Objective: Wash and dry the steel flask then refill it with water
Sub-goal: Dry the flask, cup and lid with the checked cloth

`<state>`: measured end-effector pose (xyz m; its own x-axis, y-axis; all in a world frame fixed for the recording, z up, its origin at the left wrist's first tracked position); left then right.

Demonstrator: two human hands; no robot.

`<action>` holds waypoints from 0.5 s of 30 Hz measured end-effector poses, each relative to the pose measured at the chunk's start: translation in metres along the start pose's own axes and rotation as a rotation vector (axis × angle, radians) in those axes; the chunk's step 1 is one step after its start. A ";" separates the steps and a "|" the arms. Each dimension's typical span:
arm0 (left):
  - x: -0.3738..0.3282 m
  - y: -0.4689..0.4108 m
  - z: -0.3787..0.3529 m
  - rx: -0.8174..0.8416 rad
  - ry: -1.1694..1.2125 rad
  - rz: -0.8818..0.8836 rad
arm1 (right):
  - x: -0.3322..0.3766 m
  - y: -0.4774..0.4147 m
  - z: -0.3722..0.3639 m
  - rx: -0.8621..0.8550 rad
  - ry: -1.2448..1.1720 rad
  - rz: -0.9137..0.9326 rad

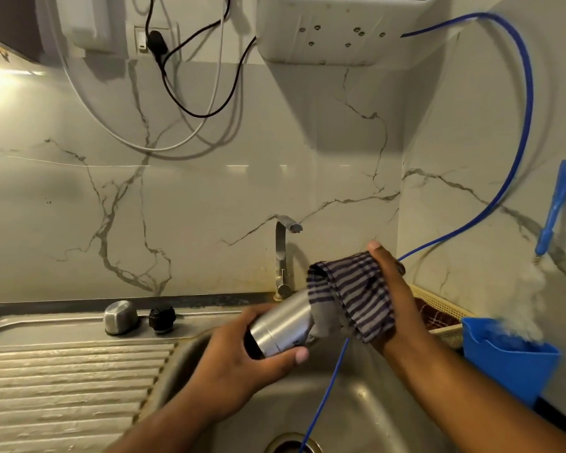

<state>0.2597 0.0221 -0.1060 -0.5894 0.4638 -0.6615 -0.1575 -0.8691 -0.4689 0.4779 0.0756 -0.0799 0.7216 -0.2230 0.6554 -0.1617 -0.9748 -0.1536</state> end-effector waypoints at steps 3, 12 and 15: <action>-0.006 0.001 -0.020 0.220 0.467 0.129 | -0.020 0.015 -0.023 0.125 0.075 -0.083; -0.006 0.000 -0.008 0.235 0.254 0.144 | -0.047 0.029 -0.027 0.174 0.125 -0.153; -0.005 -0.005 0.002 0.213 -0.008 0.051 | -0.030 0.020 -0.024 0.157 0.094 -0.113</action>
<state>0.2614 0.0235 -0.0991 -0.6068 0.4180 -0.6761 -0.2907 -0.9084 -0.3006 0.4365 0.0627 -0.0847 0.6622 -0.1193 0.7398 0.0289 -0.9824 -0.1843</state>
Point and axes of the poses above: each hand's wrist, its own y-axis away from the middle knuckle, its own z-axis out of the back of the hand, x = y × z, the point moved 3 cm from there along -y, towards the middle knuckle, and after that the axes turned 12 degrees about -y, right-handed, at the moved point
